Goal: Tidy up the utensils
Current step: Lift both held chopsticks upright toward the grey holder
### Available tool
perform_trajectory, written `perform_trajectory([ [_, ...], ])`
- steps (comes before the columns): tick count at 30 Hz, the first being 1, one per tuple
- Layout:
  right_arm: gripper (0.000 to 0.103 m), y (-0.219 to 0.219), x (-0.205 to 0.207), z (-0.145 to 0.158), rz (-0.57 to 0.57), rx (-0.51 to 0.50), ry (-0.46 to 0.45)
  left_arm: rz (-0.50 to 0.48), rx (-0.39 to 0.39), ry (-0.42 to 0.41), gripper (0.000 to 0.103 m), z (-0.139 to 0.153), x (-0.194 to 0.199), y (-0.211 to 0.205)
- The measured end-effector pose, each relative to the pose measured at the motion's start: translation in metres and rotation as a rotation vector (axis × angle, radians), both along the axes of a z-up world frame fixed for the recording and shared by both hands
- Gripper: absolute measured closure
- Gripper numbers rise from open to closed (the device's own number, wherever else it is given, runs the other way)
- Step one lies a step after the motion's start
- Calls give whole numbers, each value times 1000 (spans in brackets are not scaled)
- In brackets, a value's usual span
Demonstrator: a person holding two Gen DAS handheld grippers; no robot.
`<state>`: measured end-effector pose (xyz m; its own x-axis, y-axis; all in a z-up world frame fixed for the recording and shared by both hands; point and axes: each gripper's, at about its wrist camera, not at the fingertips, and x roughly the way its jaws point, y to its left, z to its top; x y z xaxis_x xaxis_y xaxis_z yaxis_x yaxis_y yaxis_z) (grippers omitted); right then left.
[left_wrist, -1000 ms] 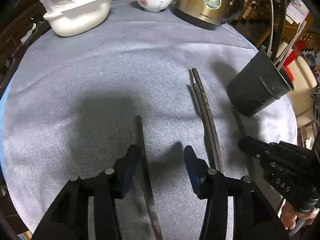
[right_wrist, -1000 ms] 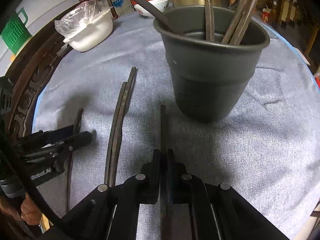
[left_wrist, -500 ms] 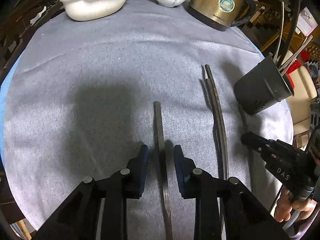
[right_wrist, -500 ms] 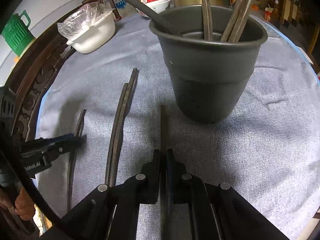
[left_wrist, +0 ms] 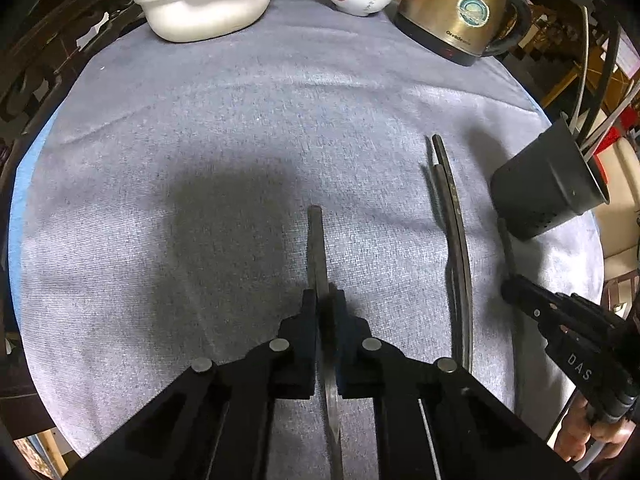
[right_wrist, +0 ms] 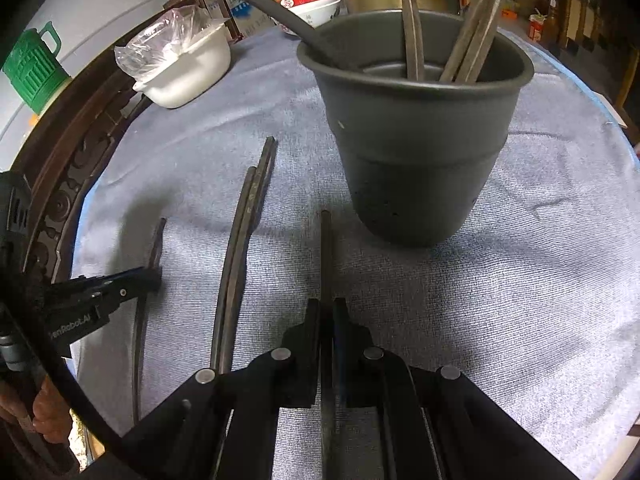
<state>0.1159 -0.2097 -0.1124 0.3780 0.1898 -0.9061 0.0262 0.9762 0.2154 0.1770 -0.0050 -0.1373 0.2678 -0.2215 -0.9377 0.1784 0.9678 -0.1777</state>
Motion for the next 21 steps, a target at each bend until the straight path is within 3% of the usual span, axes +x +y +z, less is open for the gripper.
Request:
perform_trajectory([
  [14,94,10,2,0,13,-38,-1,59,0,2,97,-1,1,-5],
  [21,97,9,-5,4,18,41,-26,85,-2,-62,97,18,-11,0],
])
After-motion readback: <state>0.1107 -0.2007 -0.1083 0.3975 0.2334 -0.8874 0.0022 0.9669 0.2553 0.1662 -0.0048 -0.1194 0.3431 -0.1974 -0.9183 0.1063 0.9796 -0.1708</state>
